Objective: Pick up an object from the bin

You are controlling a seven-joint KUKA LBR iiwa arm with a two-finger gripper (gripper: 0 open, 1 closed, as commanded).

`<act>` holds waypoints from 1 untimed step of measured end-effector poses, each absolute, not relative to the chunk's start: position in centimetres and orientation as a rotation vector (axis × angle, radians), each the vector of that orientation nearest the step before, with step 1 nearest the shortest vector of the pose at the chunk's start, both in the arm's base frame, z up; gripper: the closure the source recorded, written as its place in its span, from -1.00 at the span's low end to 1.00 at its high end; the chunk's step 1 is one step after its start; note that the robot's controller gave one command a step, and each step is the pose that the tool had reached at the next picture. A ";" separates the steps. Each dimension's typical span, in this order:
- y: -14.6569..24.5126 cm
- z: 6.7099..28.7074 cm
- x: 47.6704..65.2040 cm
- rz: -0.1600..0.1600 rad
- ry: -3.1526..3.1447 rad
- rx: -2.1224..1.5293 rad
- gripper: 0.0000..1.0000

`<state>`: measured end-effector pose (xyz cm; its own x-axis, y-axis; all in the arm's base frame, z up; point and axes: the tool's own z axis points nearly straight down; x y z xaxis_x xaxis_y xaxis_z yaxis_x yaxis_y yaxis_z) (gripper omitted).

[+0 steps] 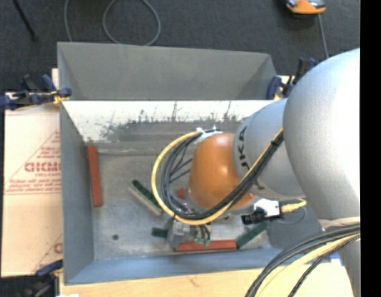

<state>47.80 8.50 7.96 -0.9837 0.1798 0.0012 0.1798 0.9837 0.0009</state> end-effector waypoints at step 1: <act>8.5 8.0 47.9 -0.002 -3.129 -0.284 -1.00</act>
Offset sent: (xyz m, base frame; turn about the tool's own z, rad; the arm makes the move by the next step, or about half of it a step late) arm 0.0000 0.0000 0.0000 0.0000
